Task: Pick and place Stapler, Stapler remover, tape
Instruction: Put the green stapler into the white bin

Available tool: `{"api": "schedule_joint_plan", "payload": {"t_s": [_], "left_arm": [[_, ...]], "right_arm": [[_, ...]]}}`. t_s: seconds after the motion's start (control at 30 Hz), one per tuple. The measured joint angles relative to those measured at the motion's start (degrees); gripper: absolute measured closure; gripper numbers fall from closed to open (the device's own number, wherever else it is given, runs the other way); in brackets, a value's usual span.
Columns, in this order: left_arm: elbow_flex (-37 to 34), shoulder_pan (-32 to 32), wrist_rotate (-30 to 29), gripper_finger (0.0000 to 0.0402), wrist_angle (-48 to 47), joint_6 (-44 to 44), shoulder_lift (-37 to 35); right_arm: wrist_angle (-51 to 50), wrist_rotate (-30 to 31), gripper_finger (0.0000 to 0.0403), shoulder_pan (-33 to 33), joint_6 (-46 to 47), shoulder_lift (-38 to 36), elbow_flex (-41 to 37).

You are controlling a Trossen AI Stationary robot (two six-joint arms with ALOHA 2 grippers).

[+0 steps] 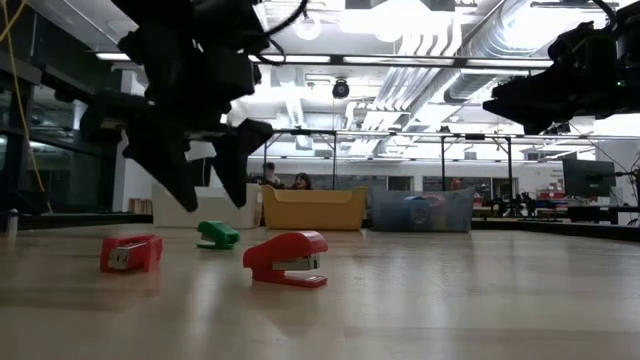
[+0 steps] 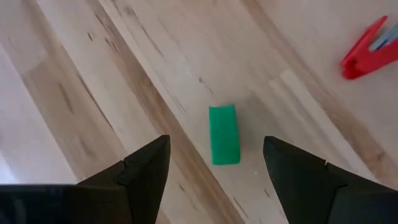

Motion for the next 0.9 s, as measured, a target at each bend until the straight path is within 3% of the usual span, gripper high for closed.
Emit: {"api": "schedule_joint_plan", "payload": {"t_s": [0.57, 0.9], "left_arm": [[0.0, 0.0, -1.2, 0.015, 3.2, -3.8, 5.0], [0.0, 0.0, -0.2, 0.0216, 3.5, -5.3, 5.0]], "right_arm": [[0.0, 0.0, 0.0176, 0.0, 0.0, 0.0, 0.0], [0.0, 0.0, 0.0176, 0.0, 0.0, 0.0, 0.0]]}}
